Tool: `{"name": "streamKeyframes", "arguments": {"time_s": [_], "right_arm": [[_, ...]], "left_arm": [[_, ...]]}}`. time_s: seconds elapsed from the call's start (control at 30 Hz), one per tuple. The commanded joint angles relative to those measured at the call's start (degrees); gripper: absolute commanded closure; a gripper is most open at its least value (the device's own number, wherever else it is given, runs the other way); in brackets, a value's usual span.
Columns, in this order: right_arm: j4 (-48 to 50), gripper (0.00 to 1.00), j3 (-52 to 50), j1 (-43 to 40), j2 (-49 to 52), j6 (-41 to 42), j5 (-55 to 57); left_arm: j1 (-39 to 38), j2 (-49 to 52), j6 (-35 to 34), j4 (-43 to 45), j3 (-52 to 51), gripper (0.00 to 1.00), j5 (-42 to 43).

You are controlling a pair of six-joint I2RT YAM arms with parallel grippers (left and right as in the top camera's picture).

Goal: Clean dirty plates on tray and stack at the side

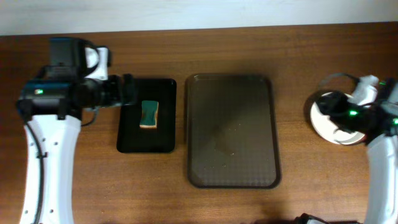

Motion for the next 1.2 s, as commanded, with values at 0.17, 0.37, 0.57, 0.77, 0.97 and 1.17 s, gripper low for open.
{"name": "streamKeyframes", "arguments": {"time_s": [0.17, 0.37, 0.57, 0.77, 0.97, 1.17], "right_arm": [[-2.32, 0.43, 1.79, 29.11, -2.05, -9.49, 10.82], [-5.62, 0.02, 14.62, 32.63, -17.16, -12.04, 10.73], [-5.73, 0.02, 14.62, 32.63, -28.04, -12.07, 10.75], [-10.64, 0.02, 14.49, 32.17, -28.76, -14.05, 15.98], [6.51, 0.02, -18.14, 20.81, -51.76, -13.99, 20.13], [30.29, 0.02, -49.88, 20.94, -74.03, -13.97, 19.30]], "left_arm": [[-4.81, 5.53, 1.84, -1.05, -1.05, 0.00, -3.67], [-4.81, -14.56, 2.47, -8.41, -0.26, 0.00, -11.17], [-4.81, -28.15, 0.81, -8.96, -0.26, 0.00, -7.93], [-4.81, -34.36, 0.81, -19.91, -0.26, 0.00, -7.91], [-4.81, -34.40, 0.81, -26.56, -0.33, 0.00, -7.91], [-4.81, -34.40, 0.81, -26.56, -0.33, 0.00, -7.91]]}}
